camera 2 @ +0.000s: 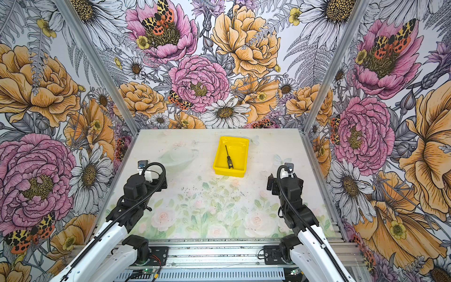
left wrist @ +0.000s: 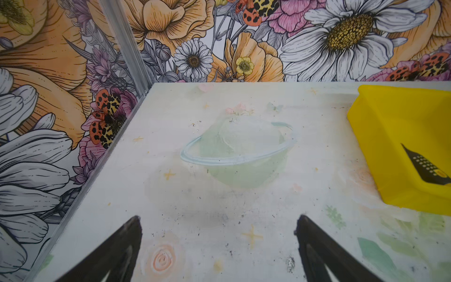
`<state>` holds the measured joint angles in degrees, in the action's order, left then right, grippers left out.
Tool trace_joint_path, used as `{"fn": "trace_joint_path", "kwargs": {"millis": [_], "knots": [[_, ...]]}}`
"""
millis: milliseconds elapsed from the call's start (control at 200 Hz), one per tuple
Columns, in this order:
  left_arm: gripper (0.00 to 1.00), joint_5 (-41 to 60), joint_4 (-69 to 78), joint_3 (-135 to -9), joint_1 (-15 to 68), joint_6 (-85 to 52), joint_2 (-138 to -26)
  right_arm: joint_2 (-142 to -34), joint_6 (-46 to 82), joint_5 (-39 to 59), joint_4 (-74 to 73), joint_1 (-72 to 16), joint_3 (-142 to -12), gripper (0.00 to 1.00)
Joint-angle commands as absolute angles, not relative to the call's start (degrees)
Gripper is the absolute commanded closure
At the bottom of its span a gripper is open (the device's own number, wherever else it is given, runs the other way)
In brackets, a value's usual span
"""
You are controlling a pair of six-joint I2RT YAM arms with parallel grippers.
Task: Put the screwdriver in the bin
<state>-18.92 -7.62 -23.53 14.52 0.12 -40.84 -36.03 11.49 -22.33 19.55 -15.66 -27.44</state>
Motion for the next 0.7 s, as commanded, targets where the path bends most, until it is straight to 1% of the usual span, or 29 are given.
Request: {"fn": "trace_joint_path", "kwargs": {"millis": [0, 45, 105, 165, 280, 295, 330, 535, 631, 696], "knots": [[0.01, -15.15, -3.65, -20.53, 11.51, 3.67, -39.21, -37.38, 7.54, -24.09, 19.24, -15.09, -26.46, 0.0], [0.01, -14.47, -3.63, -19.24, 10.58, 2.76, -37.86, -38.03, 6.88, -23.85, 18.83, -14.92, -26.18, 0.01], [0.01, -15.93, -1.4, -17.69, 10.33, 2.63, -36.3, -38.61, 6.27, -22.84, 17.61, -14.61, -25.39, 0.01], [0.01, -14.54, -0.01, -16.99, 8.89, 3.7, -36.29, -39.14, 6.15, -22.68, 15.16, -14.43, -24.07, 0.0], [0.01, -12.41, 1.58, -17.24, 4.33, 2.37, -40.95, -41.18, 6.04, -22.59, 9.63, -13.56, -20.86, 0.0], [0.01, -10.47, 1.9, -17.23, 3.64, 2.11, -41.45, -41.54, 5.98, -22.59, 9.07, -13.45, -20.57, 0.01], [0.01, -9.33, 2.62, -17.1, 2.73, 1.48, -42.53, -42.65, 5.98, -22.59, 7.69, -12.91, -20.19, 0.01], [0.01, -11.08, 8.9, -16.53, 2.53, 1.5, -50.73, -50.87, 5.09, -18.93, -1.67, -9.99, -18.07, 0.01], [0.01, -10.45, 12.61, -17.24, 2.04, 1.97, -54.41, -52.59, 4.78, -18.95, -5.6, -8.44, -17.73, 0.01], [0.01, -9.33, 15.79, -17.15, 1.6, 2.19, -56.24, -53.21, 4.92, -16.8, -9.02, -6.16, -17.13, 0.01]]}}
